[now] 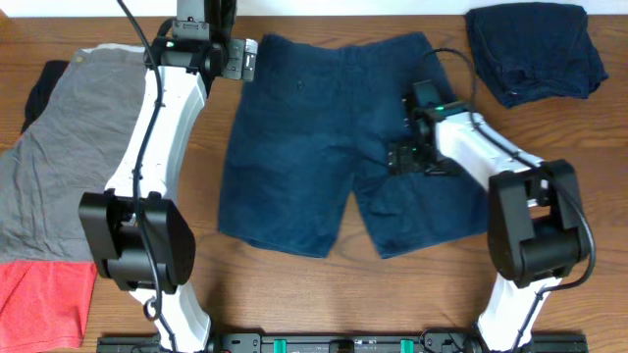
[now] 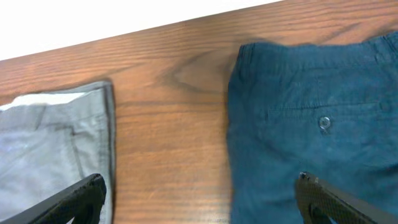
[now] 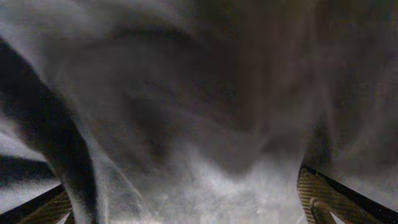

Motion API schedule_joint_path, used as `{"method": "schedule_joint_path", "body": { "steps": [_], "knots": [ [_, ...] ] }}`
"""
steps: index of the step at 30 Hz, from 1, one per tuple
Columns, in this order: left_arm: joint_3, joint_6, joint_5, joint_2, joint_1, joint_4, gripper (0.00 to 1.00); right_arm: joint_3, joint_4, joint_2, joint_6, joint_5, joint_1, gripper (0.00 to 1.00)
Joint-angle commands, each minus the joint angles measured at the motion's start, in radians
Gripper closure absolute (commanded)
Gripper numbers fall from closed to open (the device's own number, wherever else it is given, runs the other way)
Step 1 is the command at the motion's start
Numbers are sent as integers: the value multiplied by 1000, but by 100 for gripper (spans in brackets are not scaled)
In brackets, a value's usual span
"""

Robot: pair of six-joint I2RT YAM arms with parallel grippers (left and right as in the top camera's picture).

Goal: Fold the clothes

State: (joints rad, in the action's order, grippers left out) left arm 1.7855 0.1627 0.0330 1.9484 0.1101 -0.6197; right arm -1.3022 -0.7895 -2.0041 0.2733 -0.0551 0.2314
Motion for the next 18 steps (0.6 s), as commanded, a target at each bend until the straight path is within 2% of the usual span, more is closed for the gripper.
{"method": "schedule_joint_path", "body": {
  "steps": [1,5,10,18],
  "knots": [
    [8,27,-38,37,-2,34,2,50,16,-39,-92,-131,-100,1],
    [8,56,-104,86,-2,97,2,24,48,-37,-217,-5,-185,1],
    [8,65,-224,190,-2,181,2,-107,-56,34,-245,174,-201,1],
    [8,37,-381,353,-1,269,2,-275,-181,254,-257,182,-153,1]
  ]
}}
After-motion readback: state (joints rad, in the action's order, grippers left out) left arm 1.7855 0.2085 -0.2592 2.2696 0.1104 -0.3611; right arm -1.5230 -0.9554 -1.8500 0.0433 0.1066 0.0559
